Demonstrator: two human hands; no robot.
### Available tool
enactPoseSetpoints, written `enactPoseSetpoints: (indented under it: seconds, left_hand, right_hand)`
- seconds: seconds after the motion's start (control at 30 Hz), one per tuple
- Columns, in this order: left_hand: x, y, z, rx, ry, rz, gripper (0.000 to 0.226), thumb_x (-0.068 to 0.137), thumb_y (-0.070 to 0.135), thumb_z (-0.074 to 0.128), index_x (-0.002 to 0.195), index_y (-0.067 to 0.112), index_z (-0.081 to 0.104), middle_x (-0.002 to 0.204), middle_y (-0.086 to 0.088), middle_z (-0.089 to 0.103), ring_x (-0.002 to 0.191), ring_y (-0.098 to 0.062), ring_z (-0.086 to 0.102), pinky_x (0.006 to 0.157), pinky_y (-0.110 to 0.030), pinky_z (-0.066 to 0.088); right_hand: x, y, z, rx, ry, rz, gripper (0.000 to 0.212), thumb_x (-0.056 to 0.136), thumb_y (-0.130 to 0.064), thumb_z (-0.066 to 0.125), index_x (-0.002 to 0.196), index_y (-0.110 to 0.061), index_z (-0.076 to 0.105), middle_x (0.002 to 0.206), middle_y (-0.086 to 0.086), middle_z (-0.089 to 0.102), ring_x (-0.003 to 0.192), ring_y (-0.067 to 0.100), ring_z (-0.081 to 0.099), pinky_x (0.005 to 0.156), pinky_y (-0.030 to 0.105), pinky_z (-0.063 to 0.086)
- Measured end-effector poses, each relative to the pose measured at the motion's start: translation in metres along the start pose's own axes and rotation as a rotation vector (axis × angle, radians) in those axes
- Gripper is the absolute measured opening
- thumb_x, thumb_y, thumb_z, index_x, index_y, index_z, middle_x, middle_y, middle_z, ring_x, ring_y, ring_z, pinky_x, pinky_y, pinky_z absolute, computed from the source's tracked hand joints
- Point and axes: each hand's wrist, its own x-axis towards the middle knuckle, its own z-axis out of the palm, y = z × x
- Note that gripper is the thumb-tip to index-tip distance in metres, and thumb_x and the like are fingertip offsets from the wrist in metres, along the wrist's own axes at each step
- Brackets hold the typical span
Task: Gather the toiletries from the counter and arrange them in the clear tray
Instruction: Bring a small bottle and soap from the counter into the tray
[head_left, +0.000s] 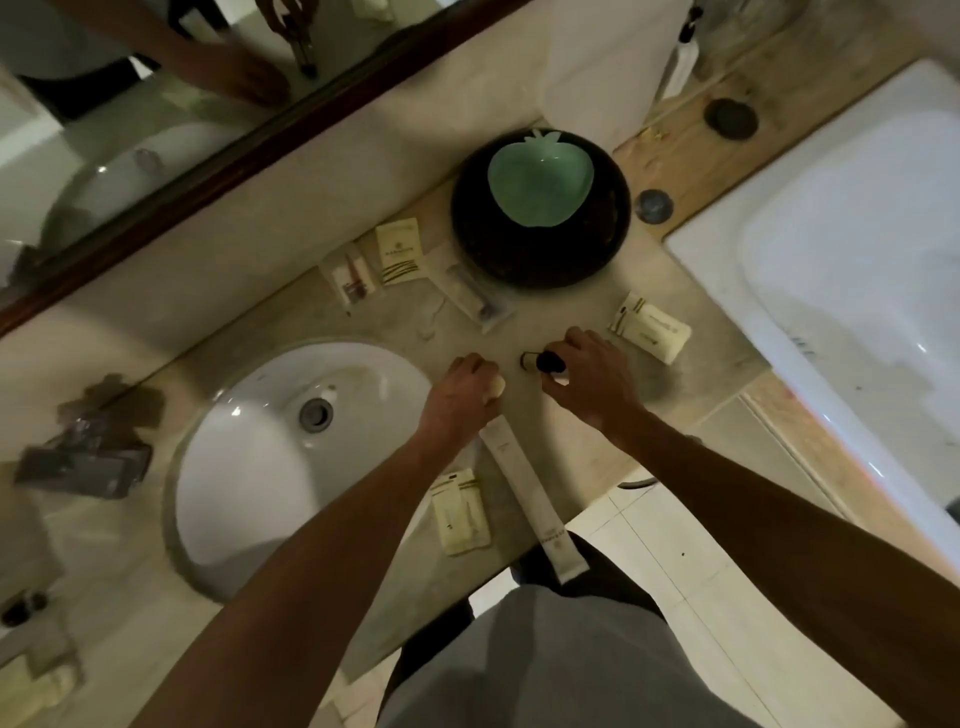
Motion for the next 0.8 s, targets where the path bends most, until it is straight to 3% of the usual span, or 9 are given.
enactPoseSetpoints:
  seconds: [0.23,0.43,0.53,0.63,0.73,0.8]
  left_hand:
    - [-0.082,-0.073,-0.029,-0.096,0.108,-0.126,0.046,0.082,0.03,0.072,0.122,0.017,0.056,0.12,-0.002,0.058,0.109,-0.022,0.053,0.082,-0.036,0.049]
    - [-0.221,-0.171,-0.059,-0.045,0.267,-0.284,0.044,0.08,0.041,0.073,0.116,0.019,0.059,0.112,0.0,0.061,0.094,-0.019,0.062,0.073,-0.035,0.054]
    - [-0.309,-0.232,-0.072,-0.143,0.341,-0.368,0.041,0.079,0.041,0.074,0.111,0.019,0.062,0.105,0.003,0.062,0.083,-0.016,0.063,0.066,-0.034,0.054]
    - [-0.385,-0.284,-0.083,-0.253,0.409,-0.466,0.039,0.08,0.038,0.074,0.113,0.021,0.063,0.11,0.006,0.06,0.081,-0.01,0.06,0.069,-0.031,0.053]
    - [-0.452,-0.335,-0.086,-0.309,0.459,-0.542,0.038,0.079,0.033,0.073,0.114,0.024,0.062,0.115,0.007,0.058,0.087,-0.011,0.061,0.073,-0.03,0.052]
    - [-0.492,-0.366,-0.086,-0.342,0.48,-0.587,0.04,0.078,0.031,0.073,0.115,0.025,0.061,0.118,0.007,0.056,0.088,-0.012,0.061,0.073,-0.03,0.052]
  right_hand:
    - [-0.004,-0.105,0.018,0.066,-0.069,-0.144,0.033,0.08,-0.037,0.071,0.105,-0.016,0.067,0.096,0.003,0.06,0.082,0.021,0.055,0.069,0.03,0.037]
    - [-0.027,-0.263,0.055,0.093,-0.098,-0.338,0.035,0.075,-0.037,0.072,0.102,-0.016,0.067,0.093,0.001,0.065,0.079,0.023,0.062,0.066,0.03,0.043]
    - [-0.051,-0.357,0.083,0.119,-0.158,-0.415,0.037,0.075,-0.04,0.071,0.105,-0.019,0.066,0.096,0.0,0.068,0.081,0.023,0.064,0.069,0.03,0.047]
    - [-0.078,-0.442,0.106,0.158,-0.202,-0.454,0.037,0.078,-0.041,0.07,0.11,-0.023,0.066,0.101,-0.004,0.069,0.085,0.019,0.065,0.074,0.031,0.05]
    - [-0.101,-0.519,0.128,0.215,-0.232,-0.517,0.028,0.079,-0.035,0.07,0.105,-0.024,0.067,0.097,-0.006,0.07,0.082,0.015,0.065,0.07,0.024,0.045]
    - [-0.113,-0.563,0.143,0.217,-0.252,-0.571,0.028,0.079,-0.034,0.071,0.104,-0.024,0.066,0.096,-0.006,0.071,0.082,0.014,0.065,0.07,0.027,0.052]
